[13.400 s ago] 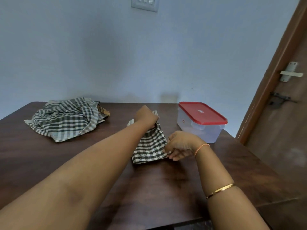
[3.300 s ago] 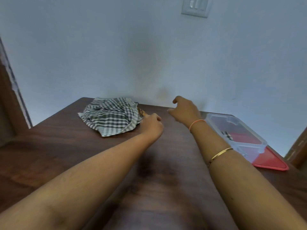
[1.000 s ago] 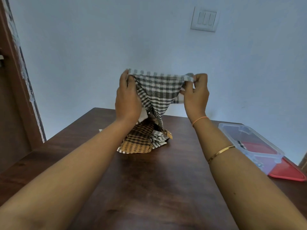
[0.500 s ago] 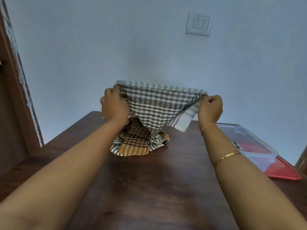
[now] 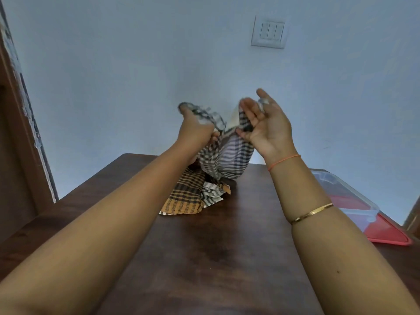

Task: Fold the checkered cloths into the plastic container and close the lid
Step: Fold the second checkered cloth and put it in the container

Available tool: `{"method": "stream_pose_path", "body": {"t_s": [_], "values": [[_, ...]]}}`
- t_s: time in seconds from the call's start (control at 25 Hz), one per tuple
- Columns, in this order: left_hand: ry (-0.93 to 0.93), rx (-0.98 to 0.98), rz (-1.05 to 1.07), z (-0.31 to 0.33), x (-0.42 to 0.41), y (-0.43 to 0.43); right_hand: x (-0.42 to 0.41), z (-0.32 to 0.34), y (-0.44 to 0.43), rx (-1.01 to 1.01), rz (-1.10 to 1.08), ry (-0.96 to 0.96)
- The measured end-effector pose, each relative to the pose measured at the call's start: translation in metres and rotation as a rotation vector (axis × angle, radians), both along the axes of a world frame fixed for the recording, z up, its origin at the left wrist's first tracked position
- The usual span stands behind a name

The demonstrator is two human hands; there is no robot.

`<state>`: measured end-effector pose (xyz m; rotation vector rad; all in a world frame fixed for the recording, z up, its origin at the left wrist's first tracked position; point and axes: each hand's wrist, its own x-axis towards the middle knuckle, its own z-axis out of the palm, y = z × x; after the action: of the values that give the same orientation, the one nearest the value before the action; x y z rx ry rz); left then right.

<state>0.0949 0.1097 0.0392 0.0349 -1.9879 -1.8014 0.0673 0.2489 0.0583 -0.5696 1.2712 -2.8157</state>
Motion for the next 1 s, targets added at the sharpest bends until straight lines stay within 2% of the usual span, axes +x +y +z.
{"method": "stream_pose_path", "body": {"t_s": [0.16,0.28,0.44,0.52,0.6,0.72,0.8,0.88,1.0], "values": [[0.306,-0.178,0.047,0.026,0.011,0.011,0.025,0.032,0.0,-0.128,0.072,0.27],[0.476,-0.214,-0.012,0.043,0.023,0.025,0.039,0.046,0.0,-0.225,0.177,0.383],[0.543,-0.183,-0.106,0.053,0.032,0.037,0.046,0.048,0.002,-0.265,0.219,0.411],[0.504,-0.223,-0.055,0.053,0.033,0.039,0.043,0.044,0.003,-0.278,0.233,0.368],[0.365,-0.314,0.057,0.047,0.028,0.037,0.033,0.035,0.001,-0.163,0.203,0.225],[-0.03,-0.513,0.098,0.021,0.011,0.021,0.014,0.003,-0.002,0.393,0.088,-0.125],[-0.222,-0.649,0.103,0.0,0.006,0.011,0.008,-0.02,-0.001,0.644,0.078,-0.242],[-0.291,-0.708,0.116,-0.013,0.005,0.007,0.006,-0.034,0.001,0.715,0.114,-0.284],[-0.273,-0.708,0.124,-0.021,0.001,0.005,0.005,-0.038,0.002,0.803,0.159,-0.259]]}}
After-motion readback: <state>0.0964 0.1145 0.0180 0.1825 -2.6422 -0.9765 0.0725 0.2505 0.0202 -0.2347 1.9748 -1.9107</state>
